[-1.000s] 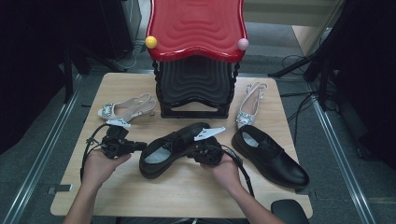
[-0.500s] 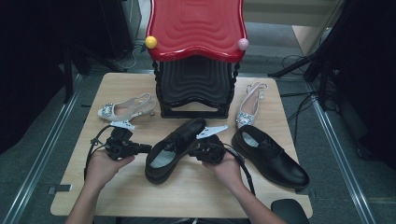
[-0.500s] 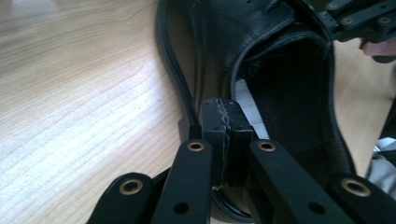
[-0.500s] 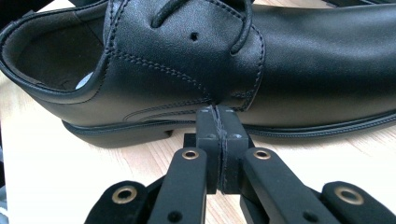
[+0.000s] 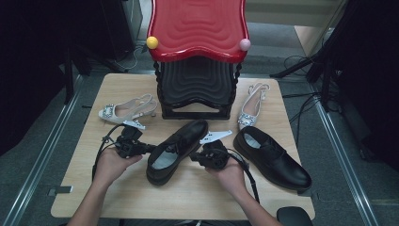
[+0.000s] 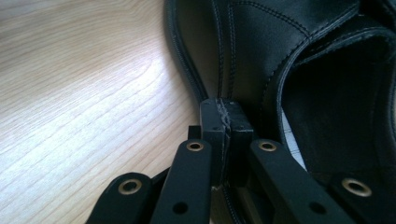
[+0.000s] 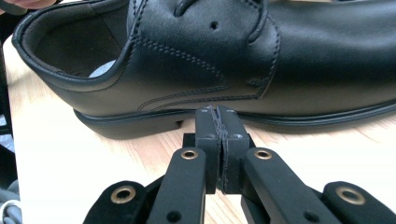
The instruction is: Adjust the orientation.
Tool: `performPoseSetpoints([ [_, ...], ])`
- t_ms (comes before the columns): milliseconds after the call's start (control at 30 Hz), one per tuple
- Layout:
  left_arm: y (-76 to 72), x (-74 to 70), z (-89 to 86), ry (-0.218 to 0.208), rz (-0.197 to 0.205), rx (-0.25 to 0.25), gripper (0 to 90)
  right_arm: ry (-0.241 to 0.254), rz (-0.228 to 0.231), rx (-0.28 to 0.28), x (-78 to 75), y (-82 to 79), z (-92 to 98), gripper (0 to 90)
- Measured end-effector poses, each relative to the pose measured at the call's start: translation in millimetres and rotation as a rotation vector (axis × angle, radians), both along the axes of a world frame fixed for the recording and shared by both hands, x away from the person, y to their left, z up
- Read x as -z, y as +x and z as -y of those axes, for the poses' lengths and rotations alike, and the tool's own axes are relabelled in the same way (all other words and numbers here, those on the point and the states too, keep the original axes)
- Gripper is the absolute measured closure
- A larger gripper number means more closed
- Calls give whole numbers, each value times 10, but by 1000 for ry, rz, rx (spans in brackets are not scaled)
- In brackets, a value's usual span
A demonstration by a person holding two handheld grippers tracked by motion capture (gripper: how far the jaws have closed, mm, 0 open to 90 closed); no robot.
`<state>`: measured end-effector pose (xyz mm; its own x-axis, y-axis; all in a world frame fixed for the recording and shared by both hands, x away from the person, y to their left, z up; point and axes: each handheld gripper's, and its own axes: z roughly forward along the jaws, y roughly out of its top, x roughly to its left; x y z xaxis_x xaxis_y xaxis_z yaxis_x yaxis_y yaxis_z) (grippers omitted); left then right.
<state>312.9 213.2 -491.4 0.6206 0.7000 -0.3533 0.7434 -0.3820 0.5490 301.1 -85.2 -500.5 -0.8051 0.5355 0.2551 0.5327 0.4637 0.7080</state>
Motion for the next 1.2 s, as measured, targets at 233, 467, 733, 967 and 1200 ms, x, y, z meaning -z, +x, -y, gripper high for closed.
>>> performPoseSetpoints([
  [233,-75,-1,101,3,-5,53,900,17,9,31,-74,14,145,895],
  [467,-87,10,174,-13,-15,85,899,19,13,52,-116,22,257,879],
  [733,-127,15,320,-37,-17,167,894,12,9,68,-126,36,348,844],
  [967,-129,30,462,-56,-23,219,859,3,20,83,-137,13,419,834],
  [1200,-73,-48,372,-52,27,175,761,-13,20,115,-160,0,538,801],
])
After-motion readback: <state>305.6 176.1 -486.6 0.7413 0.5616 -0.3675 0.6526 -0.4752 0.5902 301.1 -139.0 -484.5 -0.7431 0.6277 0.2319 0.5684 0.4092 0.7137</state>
